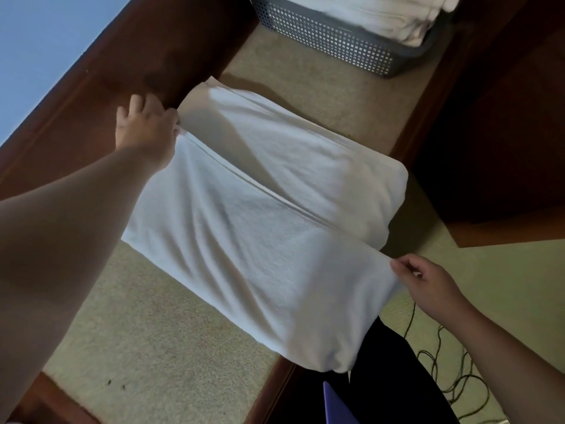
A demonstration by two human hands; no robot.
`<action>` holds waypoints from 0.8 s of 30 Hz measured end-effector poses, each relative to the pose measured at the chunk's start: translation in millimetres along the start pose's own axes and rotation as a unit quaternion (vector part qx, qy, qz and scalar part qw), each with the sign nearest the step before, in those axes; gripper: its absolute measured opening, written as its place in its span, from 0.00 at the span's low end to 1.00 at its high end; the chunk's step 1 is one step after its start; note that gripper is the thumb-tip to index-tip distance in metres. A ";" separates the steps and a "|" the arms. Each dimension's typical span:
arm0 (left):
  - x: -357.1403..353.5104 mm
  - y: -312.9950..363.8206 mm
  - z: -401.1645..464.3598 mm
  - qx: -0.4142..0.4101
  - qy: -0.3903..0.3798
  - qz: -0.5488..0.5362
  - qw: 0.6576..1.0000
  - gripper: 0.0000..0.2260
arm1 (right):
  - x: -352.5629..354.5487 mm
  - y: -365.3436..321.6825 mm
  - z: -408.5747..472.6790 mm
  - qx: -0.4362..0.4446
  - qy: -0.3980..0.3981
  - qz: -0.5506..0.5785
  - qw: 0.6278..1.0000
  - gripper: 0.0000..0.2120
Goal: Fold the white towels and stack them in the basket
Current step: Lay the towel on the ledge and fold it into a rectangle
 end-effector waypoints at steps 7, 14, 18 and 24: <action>2.9 62.0 -77.6 -0.043 -0.088 -0.146 0.984 0.28 | -16.0 -23.4 1.6 0.133 0.020 -0.093 0.986 0.18; -24.1 70.5 -185.2 0.105 -0.211 -0.152 0.960 0.45 | -77.0 -79.7 -15.0 0.411 -0.107 -0.319 0.847 0.34; -58.7 29.1 -207.4 0.184 -0.232 -0.166 0.940 0.43 | -117.2 -101.9 -25.3 0.449 -0.202 -0.359 0.793 0.36; -83.0 -15.8 -196.5 0.247 -0.195 -0.205 0.927 0.43 | -166.8 -82.2 -41.5 0.451 -0.229 -0.426 0.750 0.33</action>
Point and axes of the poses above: each hand's wrist, its own z-axis towards the middle knuckle, its own x-axis out of the back of the hand, y = z × x, the point moved 5 cm from there along z, towards the middle knuckle, and after that the axes turned 11 degrees about x, right-handed, at the moved point
